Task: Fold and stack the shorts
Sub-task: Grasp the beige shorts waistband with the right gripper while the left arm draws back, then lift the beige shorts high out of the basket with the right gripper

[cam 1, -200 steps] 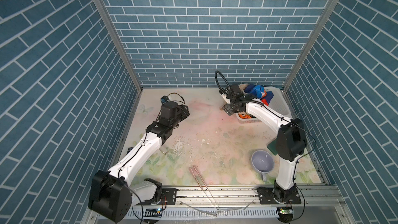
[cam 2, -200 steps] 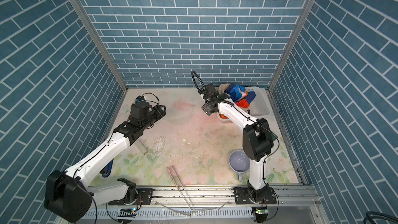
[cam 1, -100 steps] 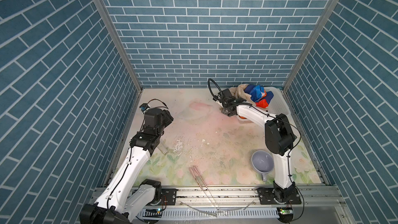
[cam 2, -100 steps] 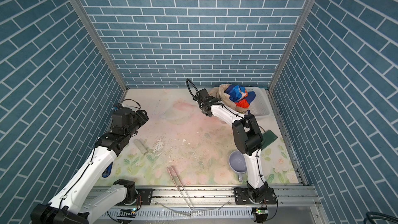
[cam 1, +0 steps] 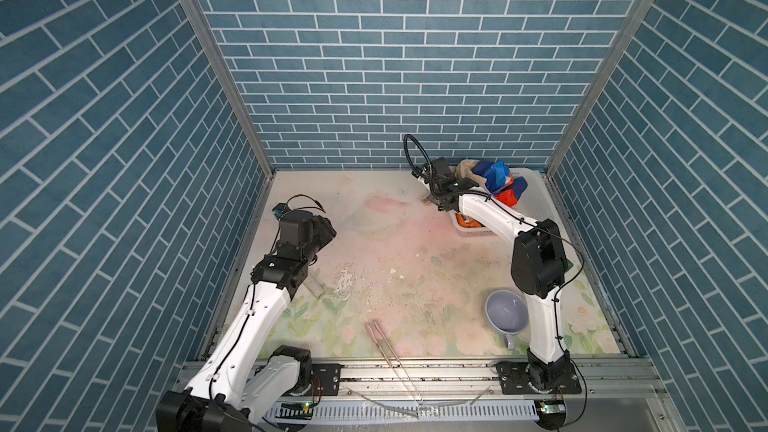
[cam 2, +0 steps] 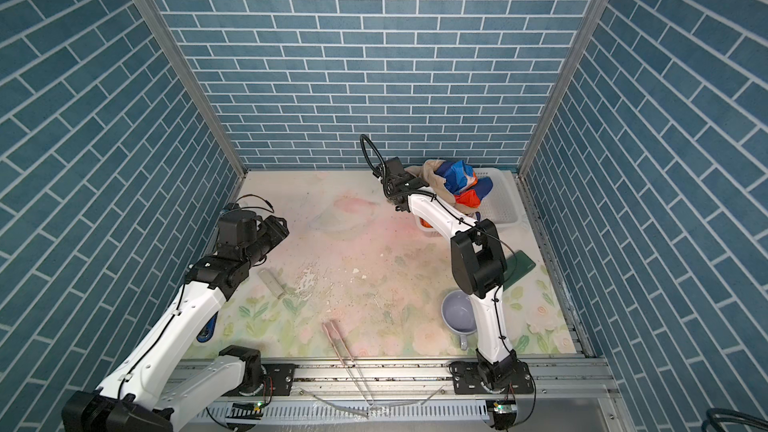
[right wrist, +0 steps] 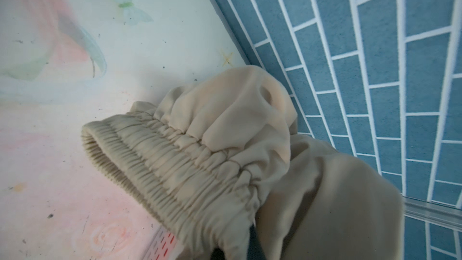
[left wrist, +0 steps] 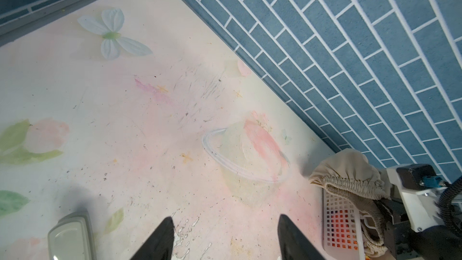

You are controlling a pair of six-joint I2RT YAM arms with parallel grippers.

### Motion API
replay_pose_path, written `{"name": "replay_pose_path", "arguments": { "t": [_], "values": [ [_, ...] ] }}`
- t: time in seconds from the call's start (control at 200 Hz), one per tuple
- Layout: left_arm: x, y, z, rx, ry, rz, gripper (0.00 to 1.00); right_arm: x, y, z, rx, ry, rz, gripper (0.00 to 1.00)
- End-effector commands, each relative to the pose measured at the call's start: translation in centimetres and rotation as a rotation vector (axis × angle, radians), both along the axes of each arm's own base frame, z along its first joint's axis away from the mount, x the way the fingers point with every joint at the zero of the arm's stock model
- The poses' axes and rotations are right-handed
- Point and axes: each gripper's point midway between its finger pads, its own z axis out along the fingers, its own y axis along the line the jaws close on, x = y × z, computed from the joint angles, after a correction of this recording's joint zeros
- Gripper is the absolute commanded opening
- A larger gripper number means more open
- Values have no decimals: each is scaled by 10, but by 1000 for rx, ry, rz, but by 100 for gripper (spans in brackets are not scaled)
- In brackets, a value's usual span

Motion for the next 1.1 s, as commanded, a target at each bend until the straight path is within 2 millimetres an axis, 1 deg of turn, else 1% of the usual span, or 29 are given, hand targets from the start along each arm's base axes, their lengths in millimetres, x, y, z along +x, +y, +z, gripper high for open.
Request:
{"name": "replay_pose_path", "arguments": {
  "t": [0.0, 0.105, 0.215, 0.305, 0.435, 0.575, 0.685, 0.76, 0.83, 0.9, 0.98, 1.095],
  "values": [
    [-6, -3, -4, -40, 3, -12, 66, 4, -14, 118, 146, -236, -89, 0],
    [-9, -8, -4, -68, 0, -30, 66, 4, -33, 174, 184, -354, -150, 0],
    [-11, -13, -5, -85, -3, -55, 66, 1, -58, 233, 229, -468, -204, 0],
    [-12, -17, -6, -99, 2, -77, 66, -6, -74, 278, 272, -556, -228, 0],
    [-13, -23, -9, -121, 4, -106, 66, -19, -92, 336, 303, -699, -264, 0],
    [-14, -30, -5, -130, -8, -150, 66, -45, -106, 397, 427, -830, -269, 0],
    [-15, -35, 2, -129, -27, -186, 66, -76, -115, 443, 595, -913, -224, 0],
    [-17, -38, 7, -131, -40, -210, 66, -101, -114, 470, 745, -938, -142, 0],
    [-18, -41, 11, -135, -53, -233, 67, -125, -106, 492, 897, -938, -17, 0],
    [-19, -47, 20, -145, -79, -267, 69, -151, -94, 511, 1045, -918, 126, 0],
    [-20, -52, 35, -149, -115, -304, 72, -173, -81, 524, 1176, -864, 254, 0],
    [-25, -53, 63, -129, -179, -334, 76, -196, -59, 527, 1291, -745, 410, 0]
  ]
}}
